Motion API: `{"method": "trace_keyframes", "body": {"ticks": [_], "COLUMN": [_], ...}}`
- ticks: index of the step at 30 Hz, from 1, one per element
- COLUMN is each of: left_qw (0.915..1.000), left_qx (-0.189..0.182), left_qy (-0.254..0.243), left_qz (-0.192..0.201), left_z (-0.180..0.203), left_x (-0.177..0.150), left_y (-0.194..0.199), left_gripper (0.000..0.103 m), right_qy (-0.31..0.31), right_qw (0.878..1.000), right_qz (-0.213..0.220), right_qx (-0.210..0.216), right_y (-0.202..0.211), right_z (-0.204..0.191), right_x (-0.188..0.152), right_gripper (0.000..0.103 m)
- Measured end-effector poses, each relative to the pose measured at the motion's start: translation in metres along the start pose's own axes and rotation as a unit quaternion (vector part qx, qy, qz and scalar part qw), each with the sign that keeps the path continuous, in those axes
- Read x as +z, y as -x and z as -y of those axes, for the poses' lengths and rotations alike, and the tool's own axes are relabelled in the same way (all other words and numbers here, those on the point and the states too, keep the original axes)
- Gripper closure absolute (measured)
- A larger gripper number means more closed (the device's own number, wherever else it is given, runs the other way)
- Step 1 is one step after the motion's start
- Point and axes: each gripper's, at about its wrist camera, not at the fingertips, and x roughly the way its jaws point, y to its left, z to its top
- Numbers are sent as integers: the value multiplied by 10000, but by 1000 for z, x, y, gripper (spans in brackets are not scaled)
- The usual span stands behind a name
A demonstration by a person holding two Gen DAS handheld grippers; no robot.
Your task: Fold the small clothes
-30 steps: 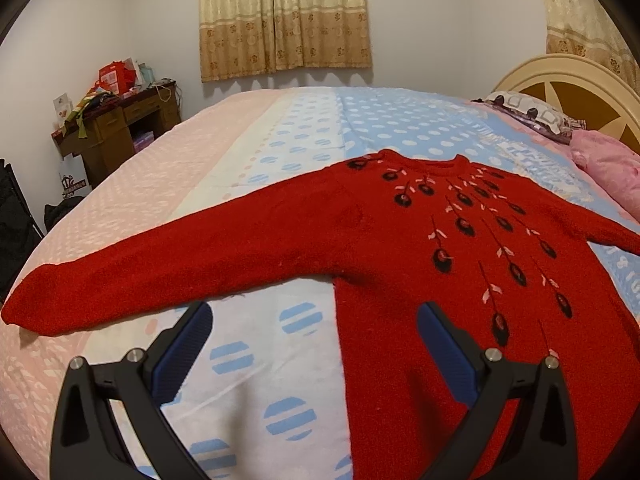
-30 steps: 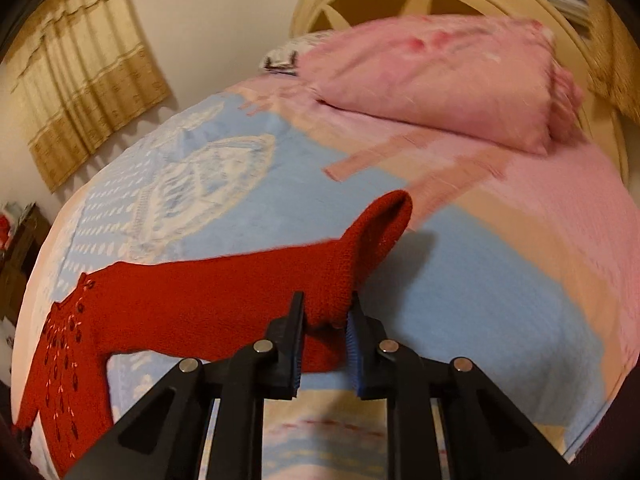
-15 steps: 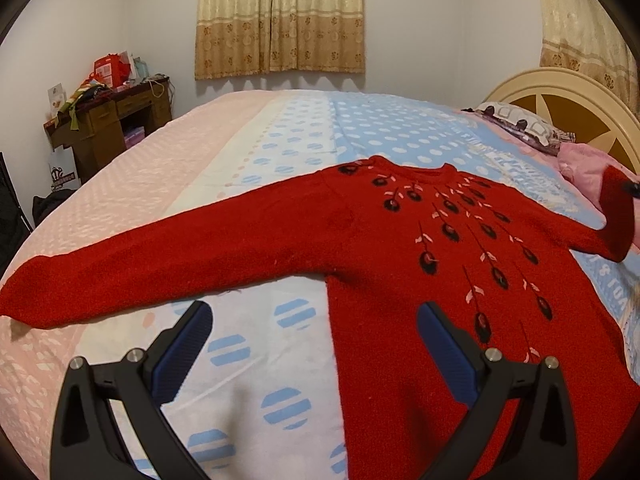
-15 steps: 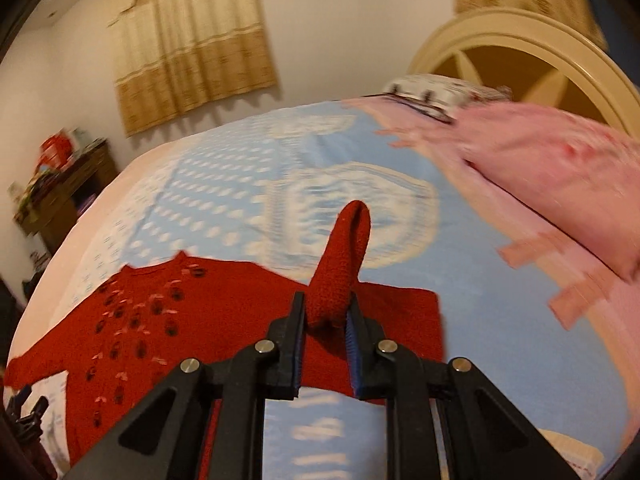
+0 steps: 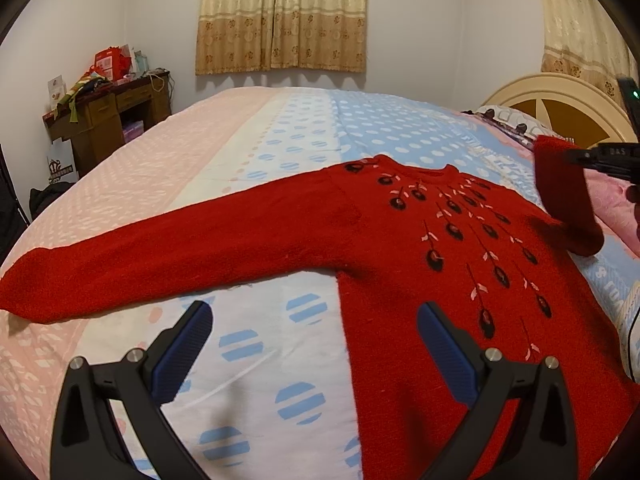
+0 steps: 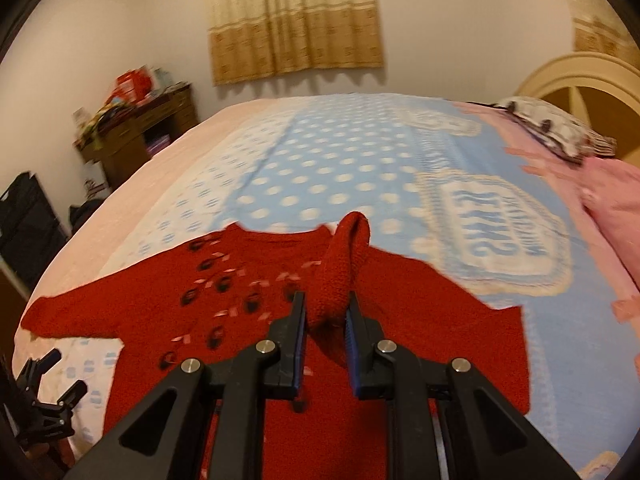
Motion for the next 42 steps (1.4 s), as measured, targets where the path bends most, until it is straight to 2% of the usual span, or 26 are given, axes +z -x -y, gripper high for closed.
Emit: {"method": "trace_keyframes", "body": {"ticks": [7, 16, 18, 20, 24, 28, 31, 34, 37, 39, 41, 42], "left_qw": [10000, 9997, 9994, 9992, 9981, 9949, 9908, 9871, 9820, 9791, 9766, 9763], "left_qx": [-61, -177, -220, -317, -538, -821, -1135, -1323, -1574, -1633, -1635, -1590], "left_qy": [43, 23, 47, 1, -261, -577, -720, -824, -728, -595, -493, -447], "left_qz": [-44, -174, -245, -262, -148, -104, -156, -372, -747, -1060, -1308, -1398], "left_z": [-5, -4, -3, 0, 17, 47, 74, 100, 122, 134, 143, 146], "left_x": [0, 13, 18, 24, 34, 49, 62, 70, 71, 68, 61, 58], "left_y": [-1, 3, 4, 7, 15, 16, 6, -16, -44, -67, -86, -93], "left_gripper": [0, 0, 0, 0, 0, 0, 0, 10, 19, 28, 41, 43], "right_qy": [204, 470, 496, 530, 284, -124, -518, -958, -1268, -1389, -1546, -1628], "right_qw": [9990, 9946, 9935, 9920, 9903, 9939, 9961, 9941, 9903, 9884, 9862, 9852], "right_qz": [-203, -546, -602, -626, -504, -168, 141, 415, 567, 607, 577, 518], "right_qx": [332, 747, 835, 962, 1262, 1080, 700, 279, 54, -50, -130, -124], "right_y": [-29, -58, -62, -61, -36, -4, 19, 35, 41, 40, 34, 31], "right_z": [-48, -82, -82, -79, -50, 3, 46, 82, 108, 120, 132, 136], "right_x": [-12, -41, -48, -56, -72, -86, -97, -111, -125, -135, -145, -149], "right_gripper": [86, 85, 76, 32, 30, 30, 30, 30, 30, 30, 30, 30]}}
